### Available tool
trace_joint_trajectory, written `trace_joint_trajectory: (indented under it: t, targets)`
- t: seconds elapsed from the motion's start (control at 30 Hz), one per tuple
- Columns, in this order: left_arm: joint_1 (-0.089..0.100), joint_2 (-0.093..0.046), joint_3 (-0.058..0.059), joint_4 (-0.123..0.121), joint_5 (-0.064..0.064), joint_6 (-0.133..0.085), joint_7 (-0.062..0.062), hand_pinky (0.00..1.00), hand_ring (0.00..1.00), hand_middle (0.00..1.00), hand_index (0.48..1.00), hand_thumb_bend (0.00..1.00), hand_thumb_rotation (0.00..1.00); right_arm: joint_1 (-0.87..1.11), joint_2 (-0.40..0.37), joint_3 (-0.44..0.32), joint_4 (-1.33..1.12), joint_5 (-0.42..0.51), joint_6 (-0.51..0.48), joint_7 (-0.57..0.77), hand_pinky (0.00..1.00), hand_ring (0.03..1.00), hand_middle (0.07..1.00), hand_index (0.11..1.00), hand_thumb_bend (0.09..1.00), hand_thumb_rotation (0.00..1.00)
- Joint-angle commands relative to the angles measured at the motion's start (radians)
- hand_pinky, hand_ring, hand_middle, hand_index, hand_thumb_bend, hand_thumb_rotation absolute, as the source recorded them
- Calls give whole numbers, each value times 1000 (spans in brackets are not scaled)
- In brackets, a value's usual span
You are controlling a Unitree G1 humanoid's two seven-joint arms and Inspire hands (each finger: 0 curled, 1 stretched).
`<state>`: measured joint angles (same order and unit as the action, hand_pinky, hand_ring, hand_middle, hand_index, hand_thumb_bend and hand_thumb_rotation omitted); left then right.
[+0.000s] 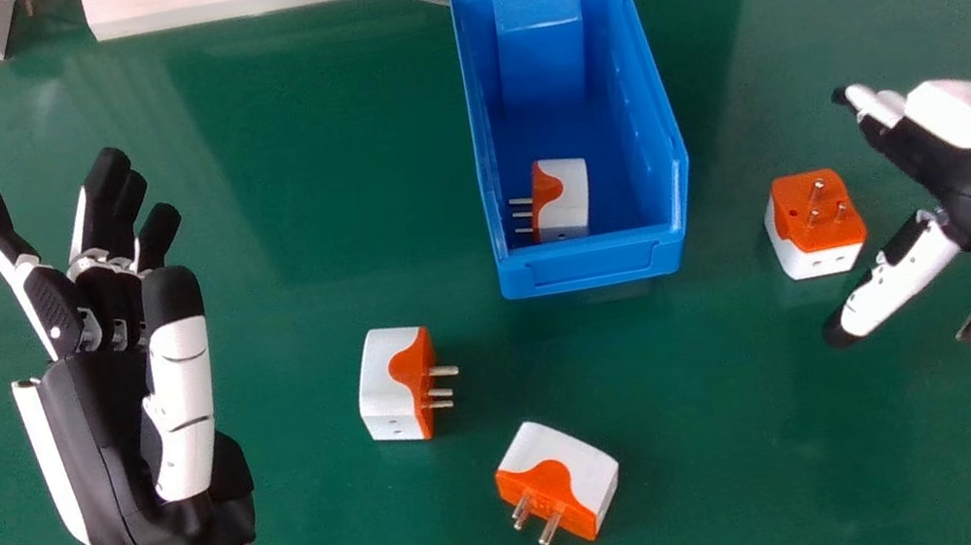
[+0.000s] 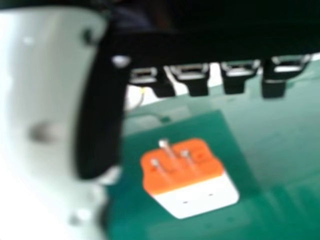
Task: Pick all objects and put in blue box
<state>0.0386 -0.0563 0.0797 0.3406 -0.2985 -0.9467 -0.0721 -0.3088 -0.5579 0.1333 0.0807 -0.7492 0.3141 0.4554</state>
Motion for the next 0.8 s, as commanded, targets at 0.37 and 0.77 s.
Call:
trace_joint_trajectory:
  t: [0.37, 0.77]
  targets:
    - [7, -55, 0, -10, -12, -20, -19, 870, 890, 867, 866, 722, 587, -231, -10, 151, 437, -9, -227, -245, 880, 1000, 1000, 983, 1000, 122]
    - [8, -55, 0, -12, -13, -20, -21, 874, 893, 873, 871, 706, 583, -265, 3, 163, 569, 46, -329, -389, 372, 532, 613, 566, 522, 0]
